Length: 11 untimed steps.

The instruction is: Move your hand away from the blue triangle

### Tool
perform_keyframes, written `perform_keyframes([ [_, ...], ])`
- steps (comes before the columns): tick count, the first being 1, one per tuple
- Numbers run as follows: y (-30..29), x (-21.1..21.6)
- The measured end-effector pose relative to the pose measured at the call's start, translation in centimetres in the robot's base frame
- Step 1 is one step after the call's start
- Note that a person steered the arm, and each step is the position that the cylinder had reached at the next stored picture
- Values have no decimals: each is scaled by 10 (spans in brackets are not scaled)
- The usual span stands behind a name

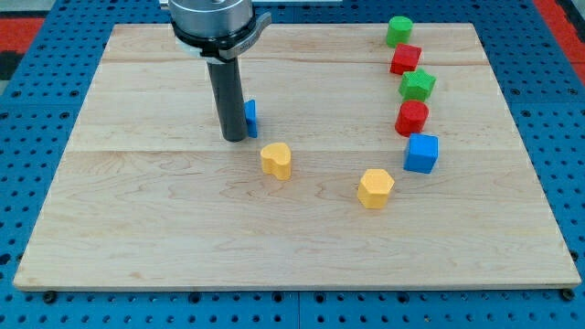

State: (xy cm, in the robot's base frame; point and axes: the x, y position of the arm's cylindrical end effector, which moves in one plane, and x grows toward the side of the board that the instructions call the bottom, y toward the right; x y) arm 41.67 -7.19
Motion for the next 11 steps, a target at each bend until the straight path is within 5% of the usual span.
perform_keyframes([
  [4,13,15],
  [6,-39,15],
  [9,-102,-117],
  [11,-24,-174],
])
